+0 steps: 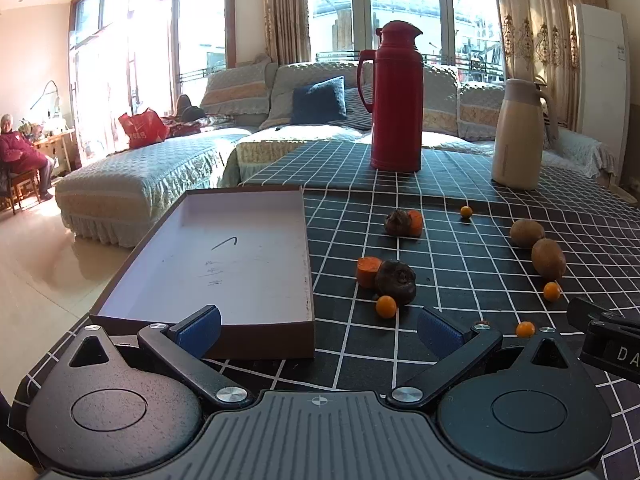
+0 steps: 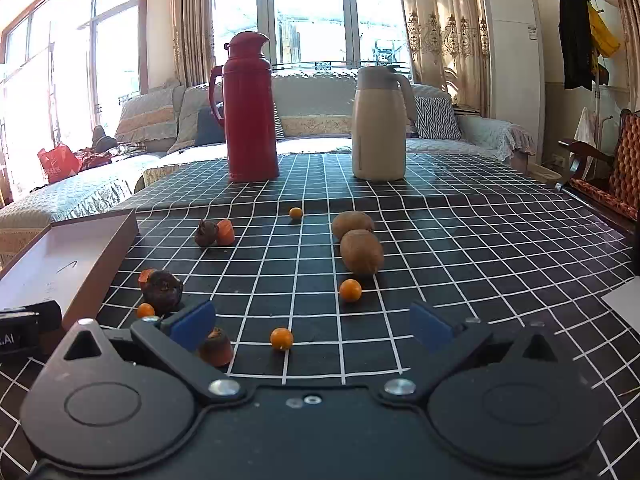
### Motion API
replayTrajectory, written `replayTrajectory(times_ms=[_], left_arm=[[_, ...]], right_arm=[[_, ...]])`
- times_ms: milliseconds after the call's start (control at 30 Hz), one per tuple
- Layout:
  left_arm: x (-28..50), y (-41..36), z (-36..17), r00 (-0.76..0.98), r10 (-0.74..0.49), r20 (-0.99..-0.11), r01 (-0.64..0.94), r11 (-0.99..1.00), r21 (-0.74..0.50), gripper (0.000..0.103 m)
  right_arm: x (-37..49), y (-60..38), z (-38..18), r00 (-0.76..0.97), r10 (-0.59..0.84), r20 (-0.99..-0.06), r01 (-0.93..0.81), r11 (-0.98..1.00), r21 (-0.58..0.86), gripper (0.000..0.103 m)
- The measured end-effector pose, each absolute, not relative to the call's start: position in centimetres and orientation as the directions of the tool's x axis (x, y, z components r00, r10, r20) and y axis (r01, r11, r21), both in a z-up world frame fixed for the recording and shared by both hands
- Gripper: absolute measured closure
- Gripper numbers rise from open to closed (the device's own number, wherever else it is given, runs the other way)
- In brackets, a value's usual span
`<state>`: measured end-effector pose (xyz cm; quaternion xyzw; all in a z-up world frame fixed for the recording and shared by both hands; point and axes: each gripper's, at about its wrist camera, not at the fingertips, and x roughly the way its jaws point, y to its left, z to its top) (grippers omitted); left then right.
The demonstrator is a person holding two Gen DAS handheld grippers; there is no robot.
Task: Organize fruits
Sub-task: 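Move the left tool toward the small brown fruit near the tray, then close the left tool on the small brown fruit and lift it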
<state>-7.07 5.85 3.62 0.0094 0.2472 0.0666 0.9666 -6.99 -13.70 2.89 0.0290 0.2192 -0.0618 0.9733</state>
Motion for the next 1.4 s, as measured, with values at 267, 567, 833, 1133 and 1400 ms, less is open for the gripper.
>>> replayTrajectory(times_ms=[267, 567, 833, 1133, 1400], left_arm=[[-7.2, 6.0, 3.6, 0.869, 0.136, -0.476, -0.128, 0.991, 0.049, 0.000], [-7.1, 5.7, 3.5, 0.870, 0.131, -0.476, -0.120, 0.991, 0.052, 0.000], [-7.0, 5.1, 3.5, 0.873, 0.122, -0.473, -0.102, 0.992, 0.068, 0.000], [-5.1, 1.6, 2.7, 0.872, 0.060, -0.485, 0.004, 0.992, 0.129, 0.000], [-4.2, -2.5, 1.3, 0.892, 0.015, -0.453, 0.097, 0.970, 0.223, 0.000]], right_arm=[[-6.8, -13.5, 2.9, 0.895, -0.105, -0.434, 0.127, 0.992, 0.022, 0.000], [-6.8, -13.6, 2.9, 0.894, -0.110, -0.435, 0.133, 0.991, 0.022, 0.000], [-6.9, -13.8, 2.9, 0.892, -0.126, -0.434, 0.150, 0.988, 0.021, 0.000], [-6.9, -16.9, 2.9, 0.867, -0.218, -0.448, 0.272, 0.960, 0.060, 0.000], [-8.1, -20.2, 3.1, 0.860, -0.256, -0.440, 0.340, 0.932, 0.122, 0.000]])
